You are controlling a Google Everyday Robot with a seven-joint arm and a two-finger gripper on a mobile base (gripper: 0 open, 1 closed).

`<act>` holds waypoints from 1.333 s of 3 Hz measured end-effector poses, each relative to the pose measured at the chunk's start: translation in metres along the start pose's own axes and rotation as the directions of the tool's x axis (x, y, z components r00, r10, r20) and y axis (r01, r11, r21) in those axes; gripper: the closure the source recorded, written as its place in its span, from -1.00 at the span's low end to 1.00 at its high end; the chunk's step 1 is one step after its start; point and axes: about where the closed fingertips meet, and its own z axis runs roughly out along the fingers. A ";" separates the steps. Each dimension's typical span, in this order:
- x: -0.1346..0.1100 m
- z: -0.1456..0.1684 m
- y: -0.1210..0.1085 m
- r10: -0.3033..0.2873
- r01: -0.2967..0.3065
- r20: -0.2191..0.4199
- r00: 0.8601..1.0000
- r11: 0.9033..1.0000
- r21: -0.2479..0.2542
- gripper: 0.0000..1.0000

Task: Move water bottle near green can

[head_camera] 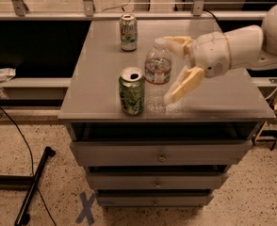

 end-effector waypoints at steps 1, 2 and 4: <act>-0.018 -0.038 -0.011 -0.006 0.001 0.073 0.997 0.997 0.072 -1.00; -0.040 -0.088 -0.010 -0.032 0.011 0.078 0.996 0.969 0.248 -1.00; -0.037 -0.109 -0.013 -0.026 0.002 0.072 0.997 0.950 0.314 -1.00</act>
Offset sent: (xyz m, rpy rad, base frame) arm -0.0114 -0.1599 0.1144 0.1763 -0.2083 -0.5068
